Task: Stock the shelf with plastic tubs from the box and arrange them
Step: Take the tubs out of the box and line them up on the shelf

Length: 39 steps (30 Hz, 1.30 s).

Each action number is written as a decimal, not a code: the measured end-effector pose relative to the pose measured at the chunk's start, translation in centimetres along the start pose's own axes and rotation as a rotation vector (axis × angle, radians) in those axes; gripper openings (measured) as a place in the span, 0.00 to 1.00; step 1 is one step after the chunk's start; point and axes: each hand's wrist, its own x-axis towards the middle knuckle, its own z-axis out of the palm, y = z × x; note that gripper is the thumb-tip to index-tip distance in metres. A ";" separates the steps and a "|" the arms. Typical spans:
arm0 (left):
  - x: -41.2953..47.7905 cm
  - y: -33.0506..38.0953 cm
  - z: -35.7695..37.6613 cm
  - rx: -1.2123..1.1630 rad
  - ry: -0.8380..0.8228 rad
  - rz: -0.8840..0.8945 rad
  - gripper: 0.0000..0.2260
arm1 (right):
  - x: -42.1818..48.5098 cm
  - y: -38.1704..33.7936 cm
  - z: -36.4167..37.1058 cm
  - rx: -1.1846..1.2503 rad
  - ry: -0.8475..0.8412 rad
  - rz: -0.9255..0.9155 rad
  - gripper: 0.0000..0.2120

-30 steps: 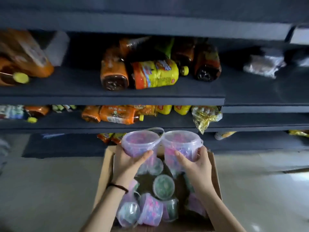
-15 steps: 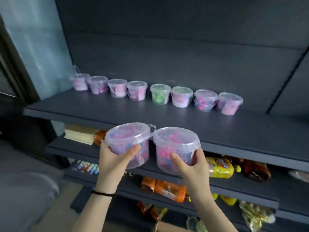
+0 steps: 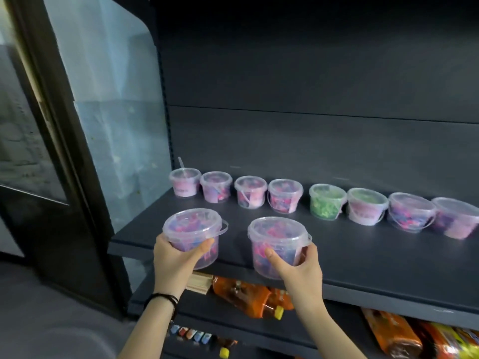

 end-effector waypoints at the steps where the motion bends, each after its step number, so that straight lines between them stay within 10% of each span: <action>1: 1.0 -0.7 -0.3 0.032 -0.006 0.019 0.24 | 0.6 0.1 1.3 -0.006 -0.011 -0.004 0.40; 22: 18.3 -10.3 -1.2 0.139 -0.101 0.014 0.34 | 13.5 4.3 18.7 -0.155 -0.314 0.034 0.39; 39: 25.1 -13.3 -2.3 0.058 -0.327 -0.016 0.40 | 13.4 4.6 23.5 -0.321 -0.100 0.055 0.34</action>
